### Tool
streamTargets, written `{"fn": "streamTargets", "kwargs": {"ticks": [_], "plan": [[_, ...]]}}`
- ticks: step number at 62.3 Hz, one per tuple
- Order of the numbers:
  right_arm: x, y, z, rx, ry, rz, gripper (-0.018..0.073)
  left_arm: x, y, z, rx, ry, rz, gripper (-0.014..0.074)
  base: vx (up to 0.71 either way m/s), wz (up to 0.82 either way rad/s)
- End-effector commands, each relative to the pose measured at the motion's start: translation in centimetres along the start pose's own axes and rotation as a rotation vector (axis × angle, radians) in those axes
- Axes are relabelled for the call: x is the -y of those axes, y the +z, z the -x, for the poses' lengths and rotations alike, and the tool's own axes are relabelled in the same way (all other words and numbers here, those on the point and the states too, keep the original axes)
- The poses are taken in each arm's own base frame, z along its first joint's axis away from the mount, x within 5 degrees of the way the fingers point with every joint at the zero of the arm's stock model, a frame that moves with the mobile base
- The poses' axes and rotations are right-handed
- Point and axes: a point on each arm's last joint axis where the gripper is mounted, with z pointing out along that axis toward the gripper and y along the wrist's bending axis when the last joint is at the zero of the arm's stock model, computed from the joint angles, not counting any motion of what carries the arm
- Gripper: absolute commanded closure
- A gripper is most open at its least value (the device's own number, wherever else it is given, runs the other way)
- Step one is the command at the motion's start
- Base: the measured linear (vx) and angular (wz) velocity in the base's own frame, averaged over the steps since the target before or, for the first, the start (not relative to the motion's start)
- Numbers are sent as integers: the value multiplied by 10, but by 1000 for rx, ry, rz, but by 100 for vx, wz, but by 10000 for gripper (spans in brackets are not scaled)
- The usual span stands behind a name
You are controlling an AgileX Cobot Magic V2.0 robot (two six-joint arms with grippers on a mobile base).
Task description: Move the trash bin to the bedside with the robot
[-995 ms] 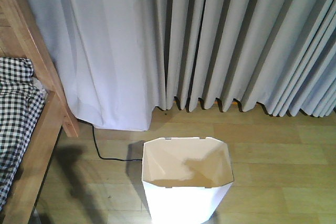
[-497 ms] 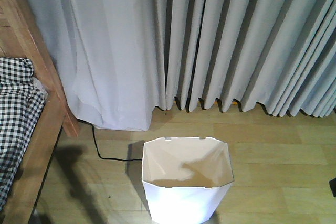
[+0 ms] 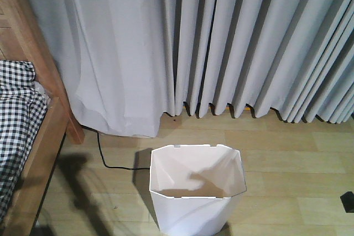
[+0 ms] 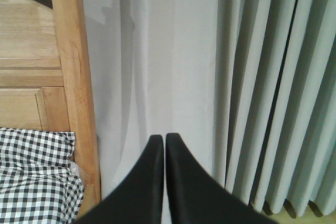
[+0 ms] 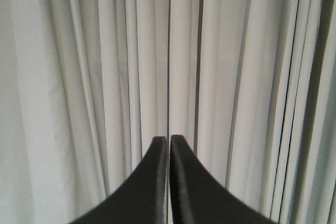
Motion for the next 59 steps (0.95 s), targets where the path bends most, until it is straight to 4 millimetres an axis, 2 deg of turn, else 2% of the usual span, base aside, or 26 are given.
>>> {"fn": "streamTargets", "kwargs": {"ticks": [1,59], "plan": [[0,0,1,71,-23,5,570,0,1,-2,60,-12,-11,602,0,0],[0,0,1,62,-21,4,570,0,1,-2,60,-12,-11,602,0,0]]}}
